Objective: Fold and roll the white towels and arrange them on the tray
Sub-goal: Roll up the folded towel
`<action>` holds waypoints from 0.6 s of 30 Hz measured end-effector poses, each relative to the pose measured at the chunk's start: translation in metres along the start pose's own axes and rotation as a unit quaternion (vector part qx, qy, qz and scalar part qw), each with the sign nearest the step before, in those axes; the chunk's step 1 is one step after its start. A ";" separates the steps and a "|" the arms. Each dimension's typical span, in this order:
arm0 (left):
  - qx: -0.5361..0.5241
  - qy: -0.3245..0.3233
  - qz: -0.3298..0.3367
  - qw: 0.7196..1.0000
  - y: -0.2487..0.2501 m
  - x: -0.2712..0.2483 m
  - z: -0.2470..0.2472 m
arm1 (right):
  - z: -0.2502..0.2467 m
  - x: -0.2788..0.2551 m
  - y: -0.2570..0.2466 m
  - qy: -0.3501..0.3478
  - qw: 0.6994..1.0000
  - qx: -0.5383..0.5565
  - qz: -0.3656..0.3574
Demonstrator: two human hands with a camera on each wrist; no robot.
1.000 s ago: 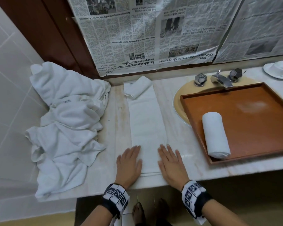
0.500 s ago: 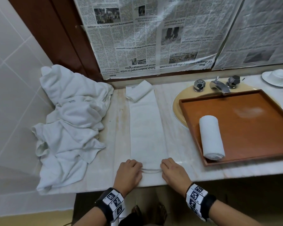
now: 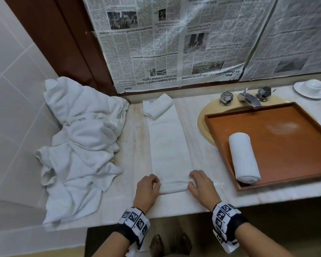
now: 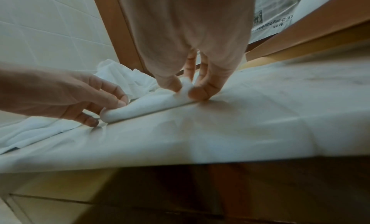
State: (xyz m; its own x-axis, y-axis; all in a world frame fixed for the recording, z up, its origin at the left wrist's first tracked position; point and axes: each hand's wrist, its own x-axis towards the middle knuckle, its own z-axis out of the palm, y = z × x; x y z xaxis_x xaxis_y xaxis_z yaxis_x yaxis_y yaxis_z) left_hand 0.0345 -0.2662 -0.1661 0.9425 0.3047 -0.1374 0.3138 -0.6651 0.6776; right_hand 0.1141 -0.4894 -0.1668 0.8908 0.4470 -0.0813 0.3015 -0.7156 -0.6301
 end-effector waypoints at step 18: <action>0.227 -0.051 0.096 0.968 0.012 -0.001 0.009 | 0.003 0.010 -0.007 -0.021 0.955 -0.258 -0.143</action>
State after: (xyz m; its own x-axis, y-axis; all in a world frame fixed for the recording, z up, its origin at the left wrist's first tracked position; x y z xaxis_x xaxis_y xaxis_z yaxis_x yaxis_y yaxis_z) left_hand 0.0385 -0.2807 -0.1644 0.9877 0.0913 -0.1270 0.1274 -0.9407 0.3145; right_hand 0.1196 -0.4779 -0.1655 0.7354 0.6777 -0.0012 0.6679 -0.7251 -0.1677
